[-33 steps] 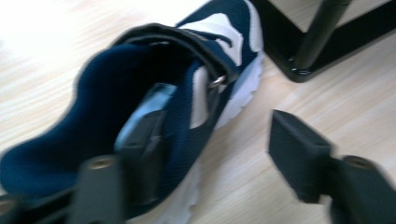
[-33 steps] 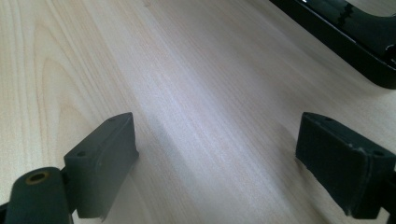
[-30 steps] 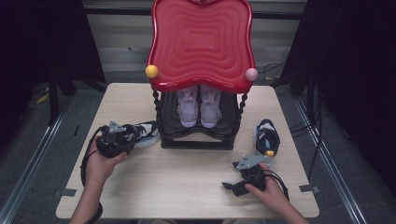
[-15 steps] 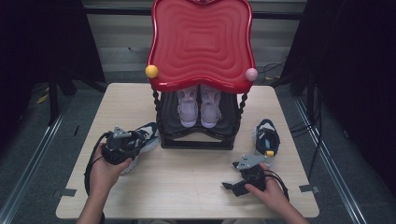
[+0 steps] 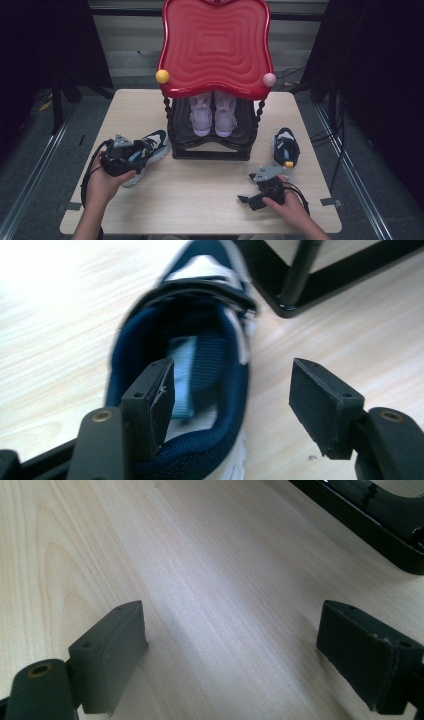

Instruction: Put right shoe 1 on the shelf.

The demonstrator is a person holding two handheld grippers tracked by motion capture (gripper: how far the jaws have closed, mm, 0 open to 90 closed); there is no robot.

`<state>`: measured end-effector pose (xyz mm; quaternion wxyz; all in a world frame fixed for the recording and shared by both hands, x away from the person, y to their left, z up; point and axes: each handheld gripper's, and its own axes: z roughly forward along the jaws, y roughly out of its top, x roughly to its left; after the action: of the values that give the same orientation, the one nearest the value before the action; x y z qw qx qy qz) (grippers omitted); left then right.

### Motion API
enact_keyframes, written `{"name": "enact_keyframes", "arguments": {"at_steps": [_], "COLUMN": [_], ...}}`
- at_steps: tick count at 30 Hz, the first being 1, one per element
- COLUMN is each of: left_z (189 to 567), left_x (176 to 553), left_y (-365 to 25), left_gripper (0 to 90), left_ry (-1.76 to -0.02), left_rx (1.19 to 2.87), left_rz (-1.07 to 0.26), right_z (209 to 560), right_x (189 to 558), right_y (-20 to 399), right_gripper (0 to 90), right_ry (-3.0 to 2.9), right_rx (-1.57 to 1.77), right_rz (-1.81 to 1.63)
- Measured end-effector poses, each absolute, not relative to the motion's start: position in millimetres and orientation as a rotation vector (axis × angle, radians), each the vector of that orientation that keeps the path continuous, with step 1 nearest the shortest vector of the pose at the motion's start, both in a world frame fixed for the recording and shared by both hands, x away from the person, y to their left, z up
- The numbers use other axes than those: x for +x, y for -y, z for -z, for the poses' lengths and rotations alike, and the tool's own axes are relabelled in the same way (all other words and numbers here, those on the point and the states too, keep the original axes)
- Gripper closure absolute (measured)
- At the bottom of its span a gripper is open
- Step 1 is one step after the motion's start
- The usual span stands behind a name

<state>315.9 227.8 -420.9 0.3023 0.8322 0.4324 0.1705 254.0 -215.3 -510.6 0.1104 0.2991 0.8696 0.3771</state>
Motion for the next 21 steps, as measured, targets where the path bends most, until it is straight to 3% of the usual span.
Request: {"name": "enact_keyframes", "arguments": {"at_steps": [9,16,21], "left_z": [420.2,423.6,422.2], "left_x": [308.9,312.7,312.2], "left_y": [-216.4,-219.4,-220.4], "left_gripper": [39.6,61.0,69.1], "left_ry": [-1.119,-1.134,-1.121], "left_rx": [2.260,2.285,2.289], "left_rz": [-0.411,-0.413,-0.408], "right_z": [510.6,510.6,510.6], "right_x": [253.9,254.0,254.0], "right_y": [215.3,215.3,215.3], "right_gripper": [11.7,11.7,11.7], "right_ry": [-2.555,-2.555,-2.555], "right_rx": [0.881,0.879,0.881], "right_rz": [-1.108,-1.108,-1.108]}}
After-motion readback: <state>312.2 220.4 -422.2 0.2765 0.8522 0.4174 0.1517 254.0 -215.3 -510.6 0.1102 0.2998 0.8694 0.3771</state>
